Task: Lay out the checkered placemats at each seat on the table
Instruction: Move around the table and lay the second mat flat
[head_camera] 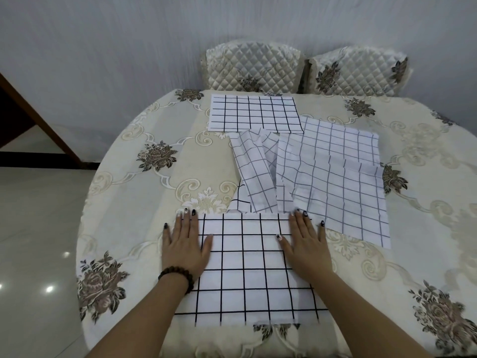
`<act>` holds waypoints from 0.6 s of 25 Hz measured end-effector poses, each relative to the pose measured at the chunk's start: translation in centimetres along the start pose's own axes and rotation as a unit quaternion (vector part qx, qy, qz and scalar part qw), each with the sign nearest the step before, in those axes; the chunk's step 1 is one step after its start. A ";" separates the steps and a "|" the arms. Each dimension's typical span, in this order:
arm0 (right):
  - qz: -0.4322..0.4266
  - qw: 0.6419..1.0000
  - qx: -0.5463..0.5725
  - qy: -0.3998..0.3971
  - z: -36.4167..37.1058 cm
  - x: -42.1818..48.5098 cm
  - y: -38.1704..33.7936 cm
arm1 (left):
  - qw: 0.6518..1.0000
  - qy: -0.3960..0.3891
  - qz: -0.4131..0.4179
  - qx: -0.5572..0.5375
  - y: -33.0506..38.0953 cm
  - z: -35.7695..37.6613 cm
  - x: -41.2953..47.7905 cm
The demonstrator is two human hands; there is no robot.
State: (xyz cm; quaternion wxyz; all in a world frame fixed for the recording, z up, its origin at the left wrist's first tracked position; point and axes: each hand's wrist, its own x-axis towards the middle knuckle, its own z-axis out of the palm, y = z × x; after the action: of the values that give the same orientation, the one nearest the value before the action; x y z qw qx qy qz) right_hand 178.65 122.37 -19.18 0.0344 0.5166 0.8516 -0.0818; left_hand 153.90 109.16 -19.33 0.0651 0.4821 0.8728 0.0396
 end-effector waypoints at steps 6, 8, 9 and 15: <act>0.002 0.998 0.022 0.057 -1.4 -0.2 -1.0 | 0.998 0.062 -0.004 -0.024 0.4 -1.8 0.5; -0.048 0.995 0.020 0.089 -1.3 0.0 -3.8 | 0.993 0.080 0.083 -0.027 2.7 -2.5 0.5; -0.076 0.993 0.017 0.085 -1.2 0.2 -5.6 | 0.989 0.063 0.133 -0.028 4.3 -2.3 0.4; -0.090 0.995 0.031 0.019 1.1 0.8 -8.5 | 0.989 -0.034 0.145 -0.018 6.9 0.6 0.1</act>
State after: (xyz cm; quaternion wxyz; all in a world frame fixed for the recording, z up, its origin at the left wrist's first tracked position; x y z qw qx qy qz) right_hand 170.72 119.03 -19.44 -0.0057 0.4403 0.8921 -0.1009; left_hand 159.73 112.90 -19.01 0.0969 0.6030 0.7904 0.0480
